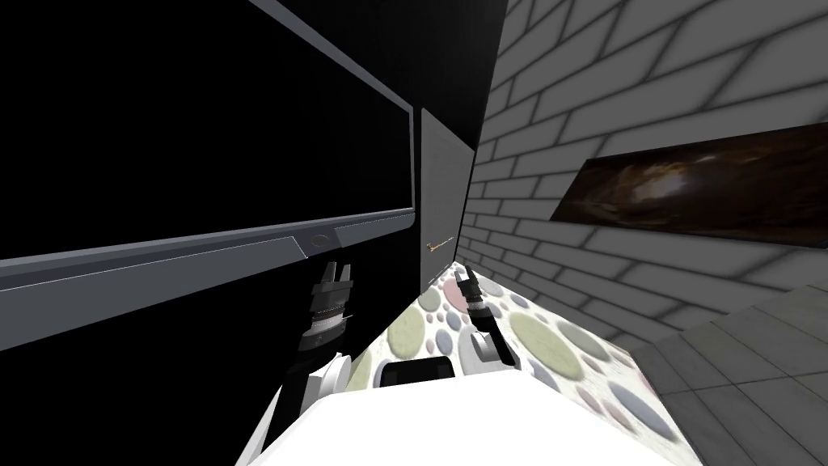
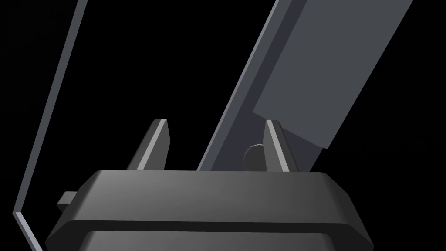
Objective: Pull the door open
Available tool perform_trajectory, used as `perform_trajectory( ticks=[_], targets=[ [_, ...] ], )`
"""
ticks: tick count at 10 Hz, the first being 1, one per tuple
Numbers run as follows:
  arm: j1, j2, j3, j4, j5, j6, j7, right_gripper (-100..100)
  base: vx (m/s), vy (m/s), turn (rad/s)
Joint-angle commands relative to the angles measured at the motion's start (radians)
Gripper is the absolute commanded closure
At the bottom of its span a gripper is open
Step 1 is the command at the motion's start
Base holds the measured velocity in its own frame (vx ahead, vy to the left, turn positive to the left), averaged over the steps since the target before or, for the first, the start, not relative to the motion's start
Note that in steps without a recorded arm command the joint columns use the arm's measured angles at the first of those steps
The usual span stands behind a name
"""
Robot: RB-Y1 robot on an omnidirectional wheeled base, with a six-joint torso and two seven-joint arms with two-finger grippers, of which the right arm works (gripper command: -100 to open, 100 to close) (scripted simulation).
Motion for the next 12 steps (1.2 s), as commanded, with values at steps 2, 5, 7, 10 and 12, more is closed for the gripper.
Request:
perform_trajectory(
  ticks=[2,5,7,10,12],
  targets=[
    [-0.028,-0.015,0.002,0.077,0.002,-0.022,-0.009,-100,0.069,-0.083,0.150],
    [-0.050,-0.026,0.004,0.144,0.003,-0.037,-0.017,-100,0.047,-0.057,0.124],
    [-0.071,-0.038,0.005,0.205,0.004,-0.051,-0.024,-100,0.059,-0.085,0.158],
    [-0.104,-0.055,0.007,0.300,0.006,-0.073,-0.035,-100,0.062,-0.102,0.185],
    [-0.114,-0.061,0.008,0.337,0.006,-0.081,-0.039,-100,0.034,-0.059,0.067]
  ],
)
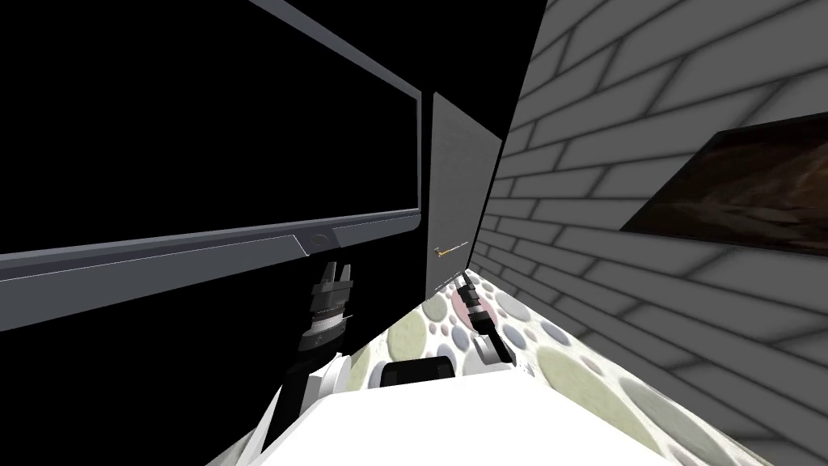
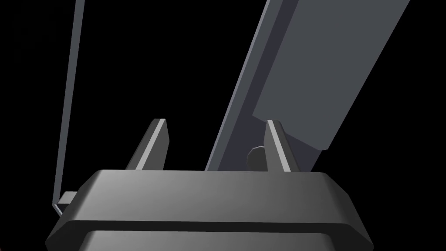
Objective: Pull the door open
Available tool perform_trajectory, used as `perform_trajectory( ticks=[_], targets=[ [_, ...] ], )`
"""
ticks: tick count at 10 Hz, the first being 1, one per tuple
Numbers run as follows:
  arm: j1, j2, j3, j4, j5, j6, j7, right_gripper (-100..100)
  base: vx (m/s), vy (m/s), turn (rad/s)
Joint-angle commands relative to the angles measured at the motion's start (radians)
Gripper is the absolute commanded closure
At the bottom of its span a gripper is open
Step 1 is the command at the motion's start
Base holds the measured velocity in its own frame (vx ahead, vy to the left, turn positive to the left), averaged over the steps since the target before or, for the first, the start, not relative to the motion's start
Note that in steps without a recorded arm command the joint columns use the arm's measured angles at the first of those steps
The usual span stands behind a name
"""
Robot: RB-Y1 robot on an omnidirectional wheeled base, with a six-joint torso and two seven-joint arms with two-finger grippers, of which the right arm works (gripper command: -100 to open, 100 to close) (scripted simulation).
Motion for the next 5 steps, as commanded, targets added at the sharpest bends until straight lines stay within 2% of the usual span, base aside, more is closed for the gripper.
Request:
perform_trajectory(
  ticks=[1,3,4,5],
  targets=[
    [-0.013,-0.010,0.001,0.043,0.001,-0.010,-0.007,-100,0.030,-0.073,0.187],
    [-0.034,-0.021,0.002,0.103,0.002,-0.024,-0.014,-100,0.050,-0.104,0.156],
    [-0.034,-0.021,0.002,0.105,0.002,-0.024,-0.014,-100,0.038,-0.067,0.071],
    [-0.045,-0.026,0.003,0.136,0.002,-0.031,-0.018,-100,0.031,-0.053,0.091]
  ],
)
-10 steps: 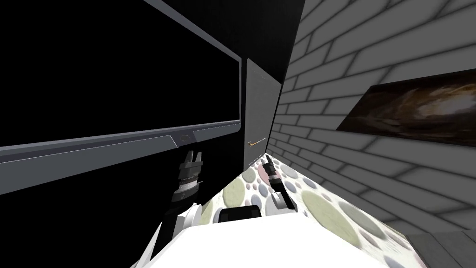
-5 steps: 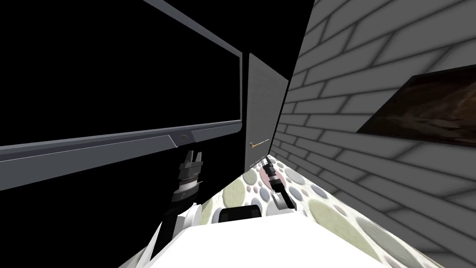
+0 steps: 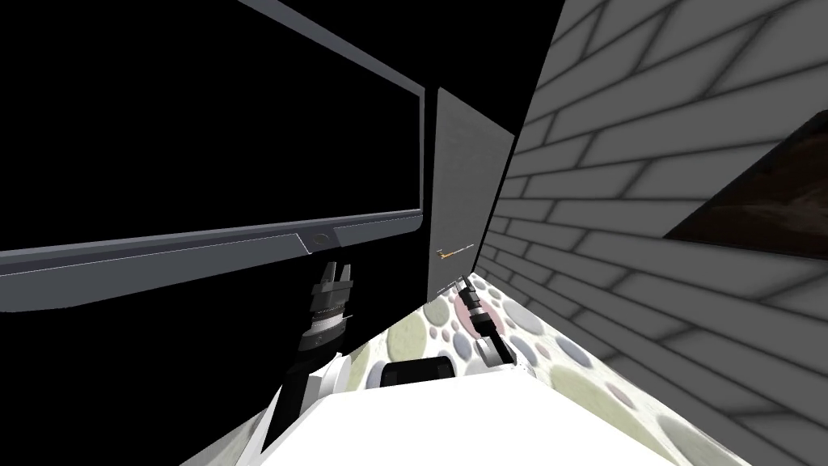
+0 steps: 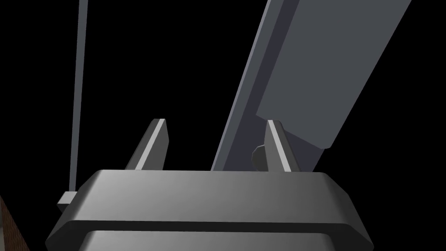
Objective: Pull the door open
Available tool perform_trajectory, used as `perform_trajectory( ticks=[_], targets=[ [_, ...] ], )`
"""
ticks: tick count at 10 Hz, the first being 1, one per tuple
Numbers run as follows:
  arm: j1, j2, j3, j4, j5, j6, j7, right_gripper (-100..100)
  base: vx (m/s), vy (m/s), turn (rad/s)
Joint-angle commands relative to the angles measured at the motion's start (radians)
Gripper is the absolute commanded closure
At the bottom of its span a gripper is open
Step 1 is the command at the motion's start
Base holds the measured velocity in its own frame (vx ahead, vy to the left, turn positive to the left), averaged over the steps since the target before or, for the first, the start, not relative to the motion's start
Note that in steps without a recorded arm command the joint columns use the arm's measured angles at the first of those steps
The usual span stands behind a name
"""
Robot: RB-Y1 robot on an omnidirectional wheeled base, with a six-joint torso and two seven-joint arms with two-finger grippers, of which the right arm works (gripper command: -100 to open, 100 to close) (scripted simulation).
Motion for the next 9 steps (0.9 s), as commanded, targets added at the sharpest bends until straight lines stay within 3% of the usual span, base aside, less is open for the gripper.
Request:
perform_trajectory(
  ticks=[1,8,9],
  targets=[
    [-0.018,-0.008,0.001,0.047,0.001,-0.011,-0.006,-100,0.052,-0.069,0.157],
    [-0.078,-0.040,0.005,0.219,0.004,-0.052,-0.027,-100,0.039,-0.088,0.141],
    [-0.078,-0.040,0.005,0.223,0.004,-0.052,-0.027,-100,0.035,-0.065,0.052]
  ],
)
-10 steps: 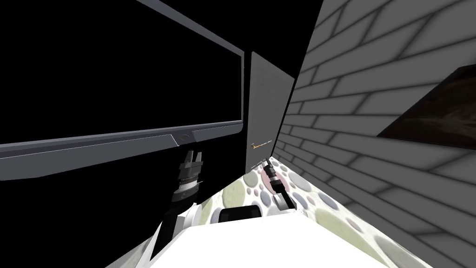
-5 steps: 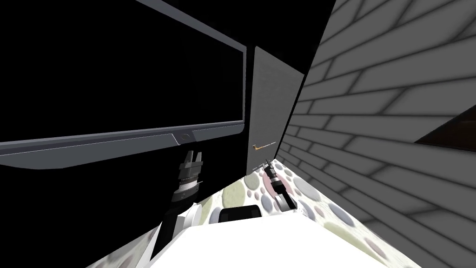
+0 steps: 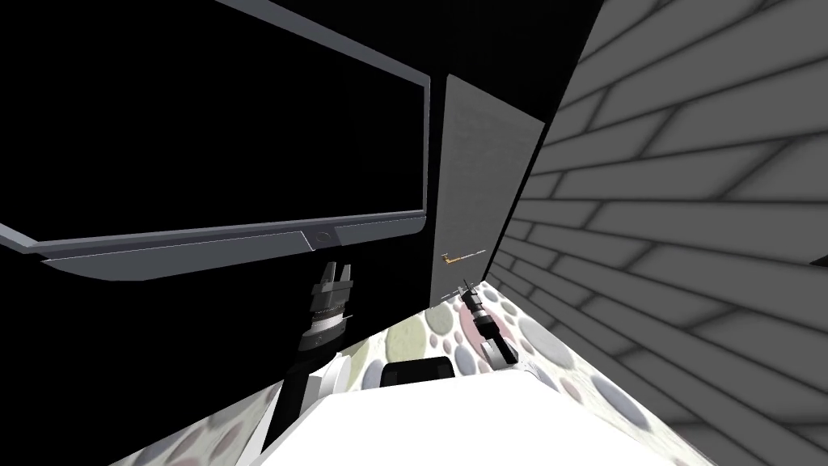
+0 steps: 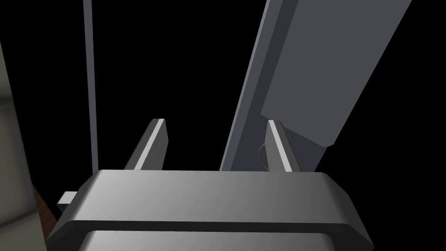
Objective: Pull the door open
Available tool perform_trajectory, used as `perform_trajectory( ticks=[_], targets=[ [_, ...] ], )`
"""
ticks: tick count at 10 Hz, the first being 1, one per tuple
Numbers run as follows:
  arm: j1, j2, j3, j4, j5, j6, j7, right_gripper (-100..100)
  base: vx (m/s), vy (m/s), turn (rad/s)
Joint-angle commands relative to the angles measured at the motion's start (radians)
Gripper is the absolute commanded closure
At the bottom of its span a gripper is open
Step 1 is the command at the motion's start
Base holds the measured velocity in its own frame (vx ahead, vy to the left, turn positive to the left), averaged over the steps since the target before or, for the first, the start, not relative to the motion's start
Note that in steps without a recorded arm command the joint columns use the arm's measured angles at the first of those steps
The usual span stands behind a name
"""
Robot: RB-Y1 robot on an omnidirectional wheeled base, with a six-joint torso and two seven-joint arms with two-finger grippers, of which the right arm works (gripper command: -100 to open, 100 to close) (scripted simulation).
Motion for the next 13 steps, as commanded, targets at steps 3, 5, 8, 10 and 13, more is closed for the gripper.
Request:
perform_trajectory(
  ticks=[3,5,8,10,13],
  targets=[
    [-0.031,-0.014,0.002,0.091,0.002,-0.023,-0.009,-100,0.025,-0.069,0.140],
    [-0.049,-0.023,0.003,0.144,0.003,-0.035,-0.015,-100,0.047,-0.109,0.126],
    [-0.082,-0.040,0.005,0.239,0.004,-0.057,-0.026,-100,0.037,-0.103,0.158],
    [-0.097,-0.048,0.007,0.284,0.005,-0.067,-0.031,-100,0.017,-0.122,0.161],
    [-0.116,-0.057,0.008,0.340,0.006,-0.081,-0.038,-100,0.020,-0.060,0.085]
  ],
)
